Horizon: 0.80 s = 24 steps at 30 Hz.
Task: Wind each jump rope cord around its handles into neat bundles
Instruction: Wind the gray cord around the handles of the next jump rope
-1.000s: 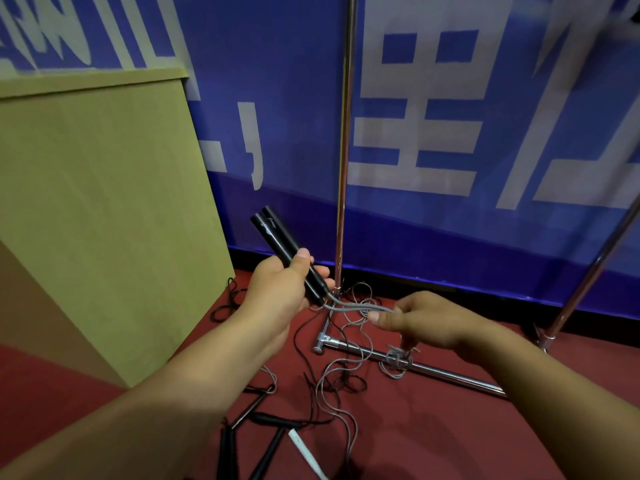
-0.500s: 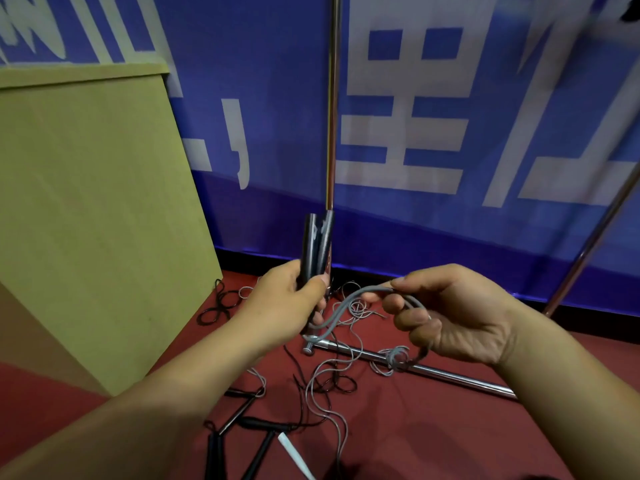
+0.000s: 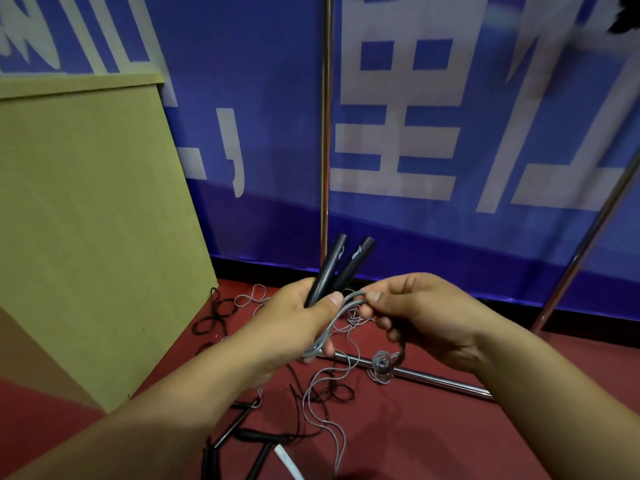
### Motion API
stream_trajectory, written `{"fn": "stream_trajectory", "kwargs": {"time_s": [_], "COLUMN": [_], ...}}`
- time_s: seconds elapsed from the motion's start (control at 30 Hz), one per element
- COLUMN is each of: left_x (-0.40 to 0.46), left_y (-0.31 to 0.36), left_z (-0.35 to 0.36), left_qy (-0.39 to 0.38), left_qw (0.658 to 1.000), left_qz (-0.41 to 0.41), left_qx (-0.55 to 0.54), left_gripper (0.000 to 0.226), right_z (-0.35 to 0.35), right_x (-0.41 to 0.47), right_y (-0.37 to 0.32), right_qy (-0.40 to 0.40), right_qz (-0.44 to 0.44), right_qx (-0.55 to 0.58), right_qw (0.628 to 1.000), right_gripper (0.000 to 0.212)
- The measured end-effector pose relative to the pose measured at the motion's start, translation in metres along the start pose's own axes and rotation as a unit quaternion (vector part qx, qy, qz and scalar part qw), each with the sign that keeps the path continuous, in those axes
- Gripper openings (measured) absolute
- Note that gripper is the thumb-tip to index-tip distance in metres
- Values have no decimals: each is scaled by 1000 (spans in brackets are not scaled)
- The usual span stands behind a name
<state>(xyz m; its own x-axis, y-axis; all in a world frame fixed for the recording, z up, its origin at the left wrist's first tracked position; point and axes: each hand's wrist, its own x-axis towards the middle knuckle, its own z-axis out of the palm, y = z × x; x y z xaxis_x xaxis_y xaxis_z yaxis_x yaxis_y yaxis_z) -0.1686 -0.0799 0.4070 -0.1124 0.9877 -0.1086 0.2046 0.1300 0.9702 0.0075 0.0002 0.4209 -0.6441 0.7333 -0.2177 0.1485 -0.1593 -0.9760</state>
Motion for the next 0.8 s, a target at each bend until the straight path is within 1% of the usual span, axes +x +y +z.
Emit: {"fn": "stream_trajectory", "kwargs": {"time_s": [0.03, 0.07, 0.1, 0.13, 0.17, 0.2, 0.27, 0.33, 0.37, 0.43, 0.5, 0.53, 0.57, 0.63, 0.7, 0.73, 0.77, 0.8], "left_x": [-1, -3, -3, -3, -2, -1, 1, 3, 3, 5, 4, 4, 3, 1, 0, 0, 1, 4], "left_y": [2, 5, 7, 8, 9, 10, 11, 13, 13, 12, 14, 16, 18, 20, 18, 17, 17, 14], "left_z": [1, 2, 1, 0, -2, -4, -7, -8, -9, -12, -14, -15, -18, -26, -35, -38, -39, -39], "left_qy": [-18, -31, -33, -27, -15, 1, 25, 36, 39, 39, 25, 16, 7, -17, -58, -67, -58, -27], "left_qw": [999, 998, 995, 993, 989, 985, 976, 967, 963, 957, 951, 942, 930, 903, 884, 881, 887, 902], "left_qz": [-12, -25, -36, -46, -54, -61, -66, -62, -57, -44, -30, -19, -7, 18, 37, 42, 39, 31], "left_qx": [-33, -58, -82, -107, -135, -164, -208, -243, -261, -283, -308, -335, -368, -428, -463, -466, -457, -430], "left_gripper": [15, 15, 14, 14, 15, 15, 15, 14, 14, 13, 15, 16, 17, 19, 23, 29, 32, 30], "right_z": [0, -1, -1, -1, -1, 0, 0, -3, -4, -6, -7, -7, -8, -6, -5, -4, -6, -7], "right_x": [1, 2, 3, 5, 6, 8, 11, 13, 15, 19, 22, 23, 25, 29, 32, 34, 37, 40], "right_y": [2, 4, 6, 8, 9, 11, 13, 17, 17, 19, 21, 22, 26, 35, 46, 51, 56, 59], "right_qy": [20, 42, 55, 56, 47, 35, 18, 20, 23, 9, -21, -33, -42, -45, -43, -39, -30, -15], "right_qz": [-26, -55, -81, -100, -108, -106, -81, -51, -36, -13, 5, 12, 21, 43, 66, 73, 80, 89], "right_qx": [-67, -148, -225, -273, -286, -277, -256, -285, -305, -291, -229, -211, -221, -287, -334, -340, -337, -322], "right_qw": [997, 987, 969, 955, 951, 954, 963, 957, 951, 957, 973, 977, 974, 956, 939, 937, 938, 942], "right_gripper": [18, 16, 15, 15, 19, 27, 49, 68, 74, 79, 79, 80, 83, 91, 97, 101, 105, 106]}}
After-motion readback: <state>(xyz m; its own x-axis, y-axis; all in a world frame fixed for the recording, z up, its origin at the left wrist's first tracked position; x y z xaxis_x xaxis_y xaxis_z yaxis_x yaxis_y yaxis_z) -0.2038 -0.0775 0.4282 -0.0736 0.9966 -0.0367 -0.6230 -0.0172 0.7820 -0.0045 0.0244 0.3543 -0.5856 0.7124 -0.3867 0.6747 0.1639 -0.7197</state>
